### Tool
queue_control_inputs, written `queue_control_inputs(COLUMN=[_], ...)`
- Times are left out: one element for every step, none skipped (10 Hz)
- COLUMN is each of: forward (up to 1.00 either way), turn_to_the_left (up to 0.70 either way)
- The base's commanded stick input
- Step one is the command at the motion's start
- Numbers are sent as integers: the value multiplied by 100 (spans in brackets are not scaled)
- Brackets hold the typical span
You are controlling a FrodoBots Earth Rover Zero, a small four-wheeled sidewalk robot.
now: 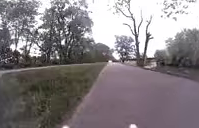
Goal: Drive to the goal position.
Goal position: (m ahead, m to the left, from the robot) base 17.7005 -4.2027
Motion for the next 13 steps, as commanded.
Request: queue_control_inputs(forward=[100,100,100,100,100,100,100,100,100,100,100,100,100], turn_to_the_left=[0,0,0,0,0,0,0,0,0,0,0,0,0])
